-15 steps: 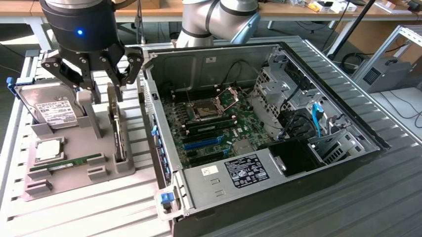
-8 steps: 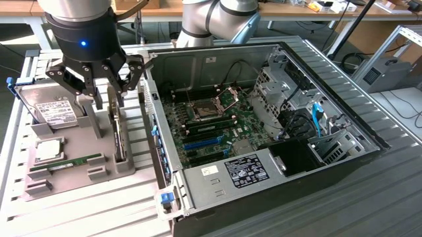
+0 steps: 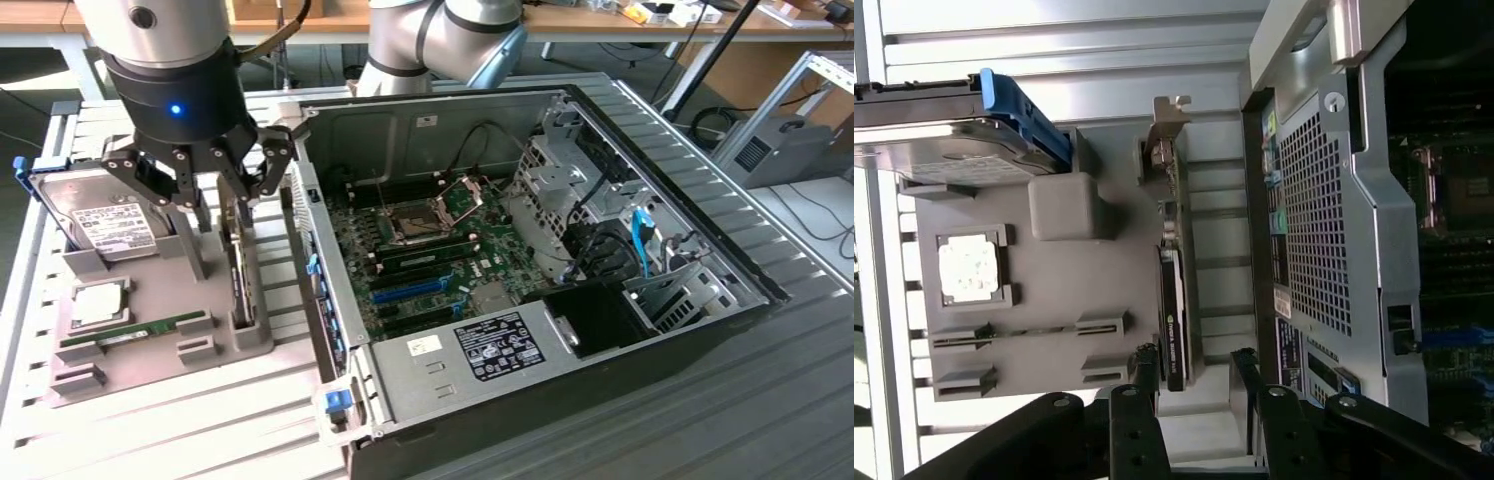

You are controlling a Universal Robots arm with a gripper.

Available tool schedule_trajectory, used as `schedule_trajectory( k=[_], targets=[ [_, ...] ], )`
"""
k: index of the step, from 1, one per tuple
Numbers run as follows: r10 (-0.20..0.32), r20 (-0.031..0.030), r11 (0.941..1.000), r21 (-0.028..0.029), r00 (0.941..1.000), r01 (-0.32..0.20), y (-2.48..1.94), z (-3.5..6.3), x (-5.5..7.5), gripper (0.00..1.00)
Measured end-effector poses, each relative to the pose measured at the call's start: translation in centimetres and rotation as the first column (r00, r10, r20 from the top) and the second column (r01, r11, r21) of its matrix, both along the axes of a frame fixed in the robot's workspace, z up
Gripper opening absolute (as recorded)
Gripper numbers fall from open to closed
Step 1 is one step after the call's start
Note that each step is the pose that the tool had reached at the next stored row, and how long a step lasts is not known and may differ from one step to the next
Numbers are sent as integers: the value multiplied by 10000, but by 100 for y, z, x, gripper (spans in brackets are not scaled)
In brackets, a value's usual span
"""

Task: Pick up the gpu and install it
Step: 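Pick up the gpu and move the gpu toward the slot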

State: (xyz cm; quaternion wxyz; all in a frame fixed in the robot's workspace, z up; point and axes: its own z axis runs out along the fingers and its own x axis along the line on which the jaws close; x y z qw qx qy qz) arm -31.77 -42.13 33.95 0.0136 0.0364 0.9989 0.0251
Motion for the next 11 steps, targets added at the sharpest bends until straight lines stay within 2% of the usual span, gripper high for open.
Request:
schedule_trajectory(
  k=[11],
  targets=[
    [0,0,10000,0,10000,0,0,-255,0,42]
  ],
)
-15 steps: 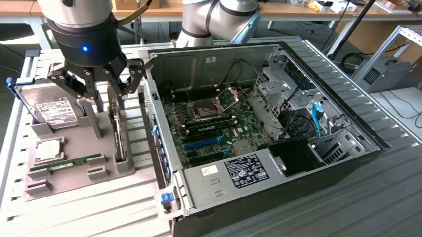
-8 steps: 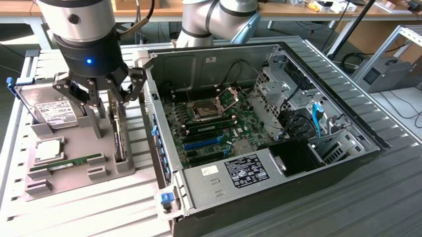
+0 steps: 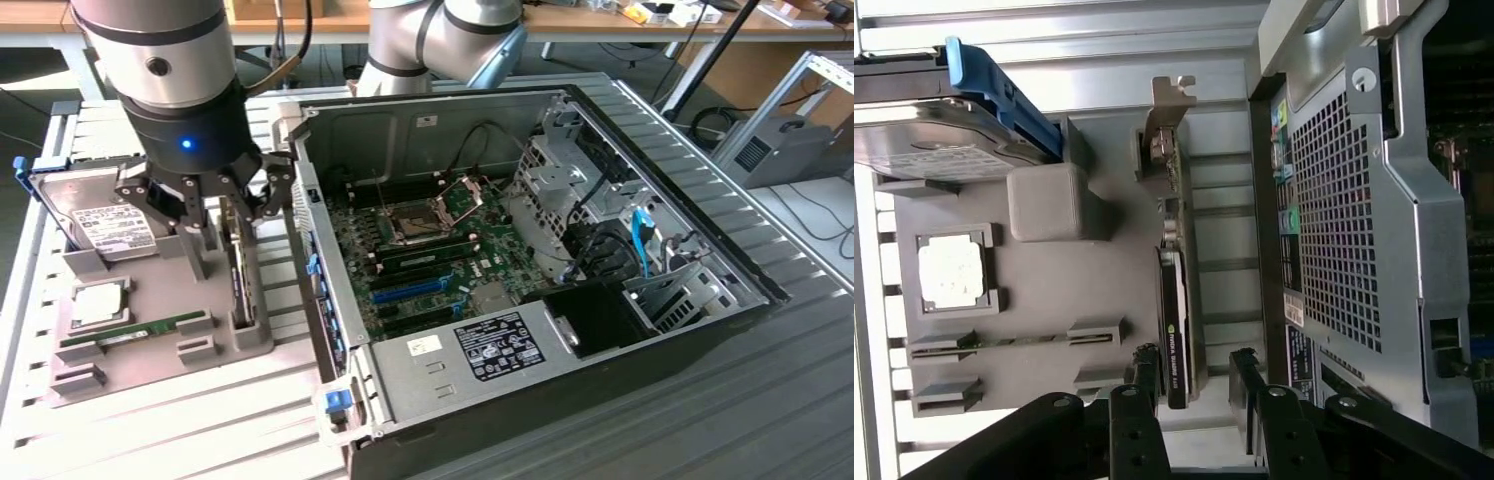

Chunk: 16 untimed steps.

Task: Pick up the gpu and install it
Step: 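Pick up the gpu and move the gpu toward the slot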

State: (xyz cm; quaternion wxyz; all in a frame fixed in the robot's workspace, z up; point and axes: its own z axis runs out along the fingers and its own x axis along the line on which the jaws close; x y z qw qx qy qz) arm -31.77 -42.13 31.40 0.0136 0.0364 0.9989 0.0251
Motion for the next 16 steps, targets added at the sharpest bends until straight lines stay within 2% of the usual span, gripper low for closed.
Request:
schedule_trajectory(
  k=[4,16],
  targets=[
    [0,-1,10000,0,10000,0,0,-52,0,42],
    [0,-1,10000,0,10000,0,0,-61,-27,42]
  ],
)
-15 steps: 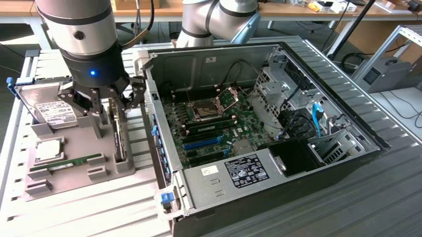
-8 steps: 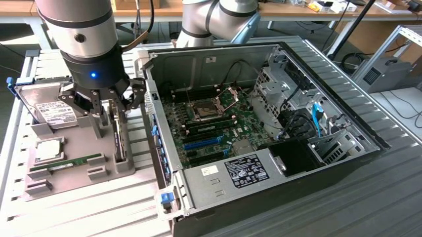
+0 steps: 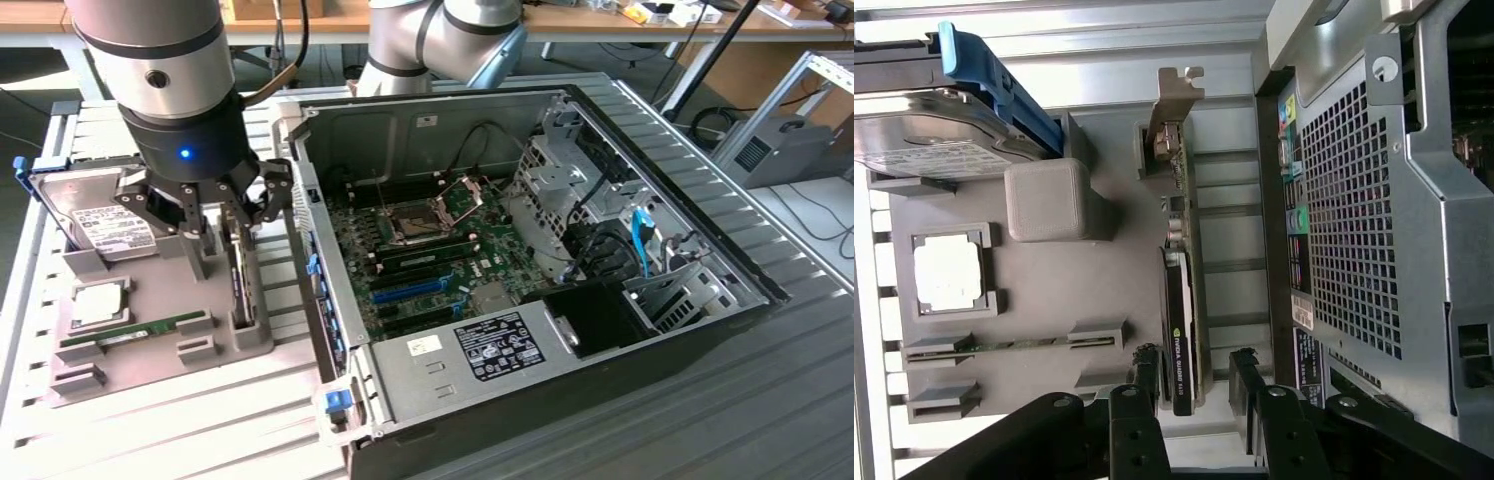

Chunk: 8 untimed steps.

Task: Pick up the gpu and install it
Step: 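Pick up the gpu and move the gpu toward the slot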

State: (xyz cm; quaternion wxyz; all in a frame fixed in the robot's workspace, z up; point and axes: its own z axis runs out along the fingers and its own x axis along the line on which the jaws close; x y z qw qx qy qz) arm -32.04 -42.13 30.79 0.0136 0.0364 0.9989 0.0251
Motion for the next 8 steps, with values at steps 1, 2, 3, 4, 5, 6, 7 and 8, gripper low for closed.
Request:
schedule_trajectory(
  k=[1,2,3,4,5,6,7,8],
  targets=[
    [0,0,10000,0,10000,0,0,0,0,44],
    [0,0,10000,0,10000,0,0,0,0,49],
    [1,0,10000,0,10000,-1,0,0,0,49],
    [0,0,10000,0,10000,0,0,0,0,56],
    [1,0,10000,0,10000,-1,0,0,0,56],
    [1,0,10000,0,10000,-1,0,0,0,56],
    [0,2,10000,11,10000,0,0,-17,-1,56],
    [-1,0,10000,15,10000,1,0,-49,-1,56]
  ],
)
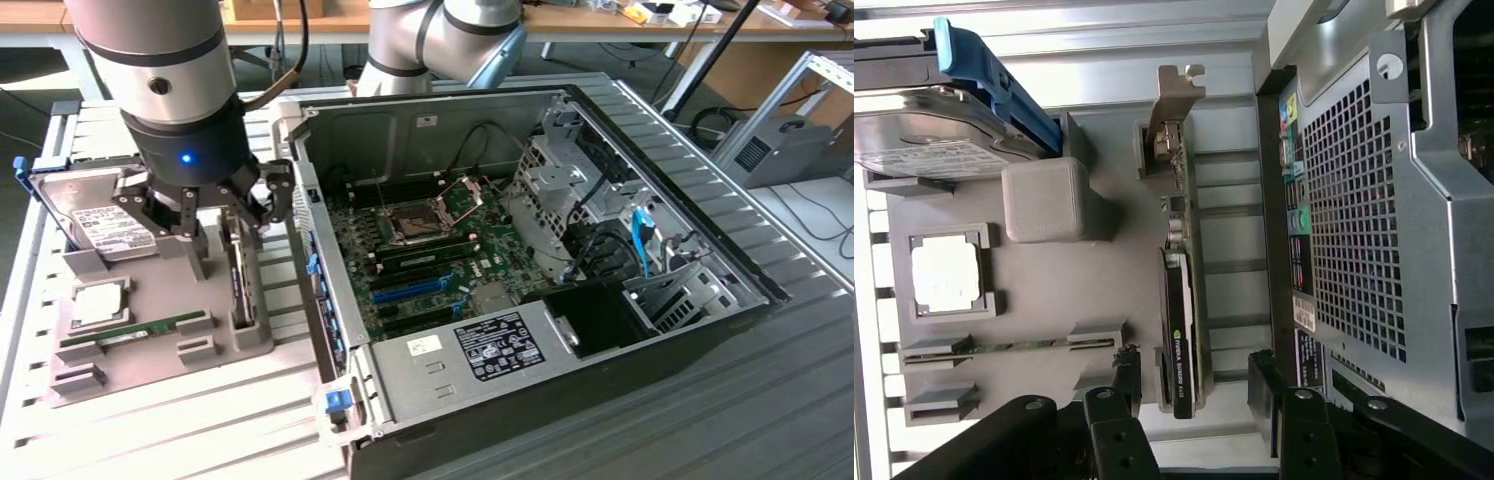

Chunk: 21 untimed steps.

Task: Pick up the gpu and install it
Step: 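Pick up the gpu and move the gpu toward the slot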

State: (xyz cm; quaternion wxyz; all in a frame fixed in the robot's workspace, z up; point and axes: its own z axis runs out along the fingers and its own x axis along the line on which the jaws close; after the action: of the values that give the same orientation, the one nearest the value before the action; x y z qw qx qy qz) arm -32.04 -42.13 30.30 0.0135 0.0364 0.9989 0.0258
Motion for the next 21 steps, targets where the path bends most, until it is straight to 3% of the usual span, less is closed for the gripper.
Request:
schedule_trajectory(
  k=[5,10,16,21],
  targets=[
    [1,0,10000,1,10000,-1,0,-104,1,56],
    [1,1,10000,1,10000,-1,1,-111,0,56],
    [2,0,10000,1,10000,-2,94,-130,-19,56],
    [3,-1,10000,1,10000,-3,112,-191,-21,56]
  ],
)
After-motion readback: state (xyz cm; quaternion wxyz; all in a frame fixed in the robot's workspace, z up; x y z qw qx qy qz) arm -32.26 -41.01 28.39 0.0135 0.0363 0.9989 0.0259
